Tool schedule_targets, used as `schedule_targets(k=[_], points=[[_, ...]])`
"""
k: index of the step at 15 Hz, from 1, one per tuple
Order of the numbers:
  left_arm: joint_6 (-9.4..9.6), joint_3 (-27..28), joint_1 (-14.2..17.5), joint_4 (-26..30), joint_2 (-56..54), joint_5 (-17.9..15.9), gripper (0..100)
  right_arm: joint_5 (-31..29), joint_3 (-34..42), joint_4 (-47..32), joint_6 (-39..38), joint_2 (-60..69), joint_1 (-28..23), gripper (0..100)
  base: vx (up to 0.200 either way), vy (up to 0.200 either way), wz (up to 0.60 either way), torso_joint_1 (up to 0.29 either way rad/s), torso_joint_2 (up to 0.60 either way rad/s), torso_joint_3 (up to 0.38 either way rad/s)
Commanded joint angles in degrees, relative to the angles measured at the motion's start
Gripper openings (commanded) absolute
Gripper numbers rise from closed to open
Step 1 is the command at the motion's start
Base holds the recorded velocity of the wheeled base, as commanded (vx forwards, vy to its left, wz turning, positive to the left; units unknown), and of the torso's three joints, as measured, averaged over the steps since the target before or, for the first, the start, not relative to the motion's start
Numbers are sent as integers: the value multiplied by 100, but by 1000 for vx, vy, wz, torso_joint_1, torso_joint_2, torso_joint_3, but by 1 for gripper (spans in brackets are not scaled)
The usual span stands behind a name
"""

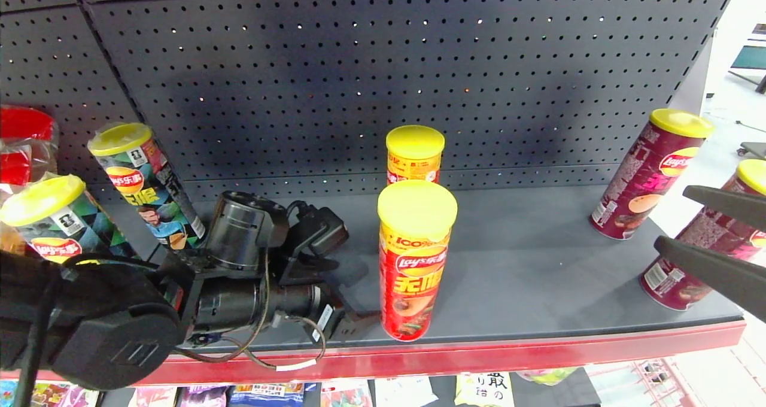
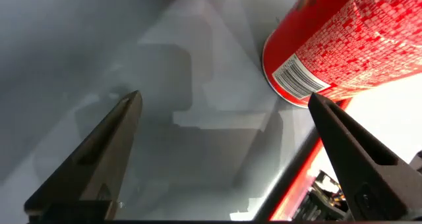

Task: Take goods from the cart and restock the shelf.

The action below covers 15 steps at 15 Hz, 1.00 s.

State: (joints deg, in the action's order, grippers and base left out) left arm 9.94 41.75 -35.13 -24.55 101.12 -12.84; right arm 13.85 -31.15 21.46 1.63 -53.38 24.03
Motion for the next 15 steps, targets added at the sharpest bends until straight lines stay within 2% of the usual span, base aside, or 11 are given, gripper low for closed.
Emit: schedule_targets(k=[1,9,10,13,14,15], points=[[0,105,-55,-6,101,9,100,4,-14,-1,4,-23,5,100,0,0,0,0,0,0],[0,158,-90,-6,145,44,100,-5,-32,-1,4,-5,-3,100,0,0,0,0,0,0],[-36,17,-37,-50,-75,203,100,-5,21,-10,4,21,-3,100,0,0,0,0,0,0],[-97,-554,340,-305,-1112,308,100,4,74,-10,4,65,-144,100,0,0,0,0,0,0],[-246,-879,499,-313,-1798,352,100,21,135,-10,4,144,-214,100,0,0,0,0,0,0],[-361,-1073,516,-278,-2263,343,100,30,232,-10,12,214,-214,100,0,0,0,0,0,0]])
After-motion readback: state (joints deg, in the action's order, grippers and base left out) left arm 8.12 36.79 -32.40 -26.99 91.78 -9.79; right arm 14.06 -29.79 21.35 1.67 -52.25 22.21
